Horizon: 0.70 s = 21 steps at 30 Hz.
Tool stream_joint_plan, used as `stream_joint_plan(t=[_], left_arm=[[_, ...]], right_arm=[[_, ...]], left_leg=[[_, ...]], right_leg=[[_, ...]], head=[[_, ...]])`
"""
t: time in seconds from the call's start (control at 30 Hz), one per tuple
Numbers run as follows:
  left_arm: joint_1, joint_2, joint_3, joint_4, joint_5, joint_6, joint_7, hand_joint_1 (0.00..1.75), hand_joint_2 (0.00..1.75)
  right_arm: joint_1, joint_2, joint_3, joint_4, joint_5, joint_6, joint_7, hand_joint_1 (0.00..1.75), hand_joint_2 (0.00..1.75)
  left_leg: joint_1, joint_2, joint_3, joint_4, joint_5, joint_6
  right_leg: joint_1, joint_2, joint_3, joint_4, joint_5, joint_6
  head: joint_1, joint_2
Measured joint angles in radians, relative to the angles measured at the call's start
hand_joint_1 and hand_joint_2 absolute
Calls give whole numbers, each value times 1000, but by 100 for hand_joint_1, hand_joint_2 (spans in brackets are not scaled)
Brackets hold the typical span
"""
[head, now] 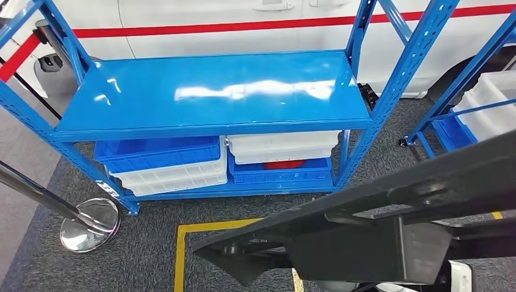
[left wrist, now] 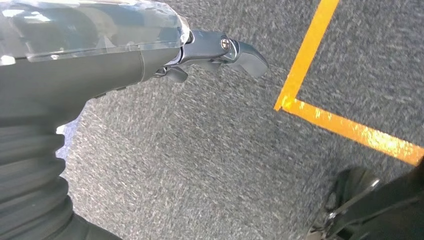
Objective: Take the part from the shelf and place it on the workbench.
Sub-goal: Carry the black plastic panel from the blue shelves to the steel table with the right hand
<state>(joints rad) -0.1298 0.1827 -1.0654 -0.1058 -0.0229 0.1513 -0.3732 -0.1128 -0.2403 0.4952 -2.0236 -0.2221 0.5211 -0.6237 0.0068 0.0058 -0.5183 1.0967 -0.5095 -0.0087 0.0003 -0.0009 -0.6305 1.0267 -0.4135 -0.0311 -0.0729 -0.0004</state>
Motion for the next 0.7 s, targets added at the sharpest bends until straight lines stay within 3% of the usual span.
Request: stream_joint_plan(t=[0.07, 0.13, 0.17, 0.2, 0.23, 0.3, 0.33, 0.37, 0.4, 0.47, 0.53, 0.57, 0.63, 0.67, 0.7], left_arm=[[-2, -1, -3, 0, 0, 6, -8, 0, 175], [-2, -2, -4, 0, 0, 11, -19, 0, 175], [-3, -2, -4, 0, 0, 12, -23, 0, 175], [-3, -2, -4, 0, 0, 12, -26, 0, 175], [-3, -2, -4, 0, 0, 12, -27, 0, 175], [-3, -2, -5, 0, 0, 13, -28, 0, 175], [-2, -2, -6, 0, 0, 13, -28, 0, 175], [-2, -3, -6, 0, 0, 13, -28, 0, 175], [-1, -3, -7, 0, 0, 14, -28, 0, 175], [-1, -3, -7, 0, 0, 14, -28, 0, 175], [0, -3, -7, 0, 0, 14, -28, 0, 175], [0, -3, -7, 0, 0, 15, -29, 0, 175], [1, -3, -8, 0, 0, 16, -29, 0, 175], [2, -3, -8, 0, 0, 16, -29, 0, 175], [4, -3, -9, 0, 0, 15, -28, 0, 175]], right_arm=[[-9, -10, -11, 1, -22, 31, 0, 175, 175], [-24, -17, -23, 6, -39, 60, 0, 175, 175], [-32, -20, -27, 11, -44, 68, 0, 175, 175], [-41, -21, -31, 16, -47, 73, 0, 175, 175], [-48, -23, -33, 22, -49, 76, 0, 175, 175], [-58, -23, -37, 33, -49, 76, 0, 175, 175], [-60, -24, -38, 37, -49, 76, 0, 175, 175], [-62, -24, -39, 41, -49, 76, 0, 175, 175], [-64, -25, -40, 45, -48, 76, 0, 175, 175], [-70, -26, -41, 51, -48, 76, 0, 175, 175], [-78, -26, -43, 54, -48, 76, 0, 175, 175], [-81, -26, -43, 56, -49, 76, 0, 175, 175], [-83, -27, -44, 59, -48, 75, 0, 175, 175], [-84, -27, -44, 61, -48, 72, 0, 175, 175], [-84, -27, -44, 62, -48, 68, 0, 175, 175]], left_leg=[[-9, 0, 60, -99, -16, 9], [-11, 1, 59, -121, -3, 15], [-10, 3, 53, -127, 10, 21], [-7, 5, 42, -133, 25, 27], [-5, 7, 29, -137, 40, 32], [-7, 8, -4, -135, 66, 36], [-7, 8, -21, -133, 77, 36], [-7, 8, -38, -129, 88, 34], [-6, 8, -56, -123, 97, 32], [-4, 8, -90, -105, 111, 25], [-5, 7, -115, -85, 122, 14], [-6, 7, -122, -79, 128, 8], [-6, 5, -128, -78, 141, -4], [-4, 5, -133, -74, 136, -10], [-2, 4, -143, -56, 113, -15]], right_leg=[[-2, -2, -4, -2, 17, 11], [-5, -3, -8, -8, 34, 25], [-6, -2, -14, -4, 27, 31], [-6, -1, -24, 15, -2, 36], [-7, 0, -38, 54, -48, 40], [-10, 0, -67, 176, -147, 47], [-11, 0, -75, 233, -166, 51], [-13, 0, -71, 266, -160, 53], [-15, 0, -52, 268, -136, 56], [-20, -1, 31, 172, -91, 59], [-18, 1, 117, 43, -106, 51], [-16, 2, 137, 6, -120, 43], [-13, 2, 134, -4, -116, 24], [-13, 1, 127, -4, -107, 15], [-14, 0, 117, -5, -96, 6]], head=[[0, 0], [0, 0], [0, 0], [0, 0], [0, 0], [0, 0], [0, 0], [0, 0], [0, 0], [0, 0], [0, 0], [0, 0], [0, 0], [0, 0], [0, 0]])
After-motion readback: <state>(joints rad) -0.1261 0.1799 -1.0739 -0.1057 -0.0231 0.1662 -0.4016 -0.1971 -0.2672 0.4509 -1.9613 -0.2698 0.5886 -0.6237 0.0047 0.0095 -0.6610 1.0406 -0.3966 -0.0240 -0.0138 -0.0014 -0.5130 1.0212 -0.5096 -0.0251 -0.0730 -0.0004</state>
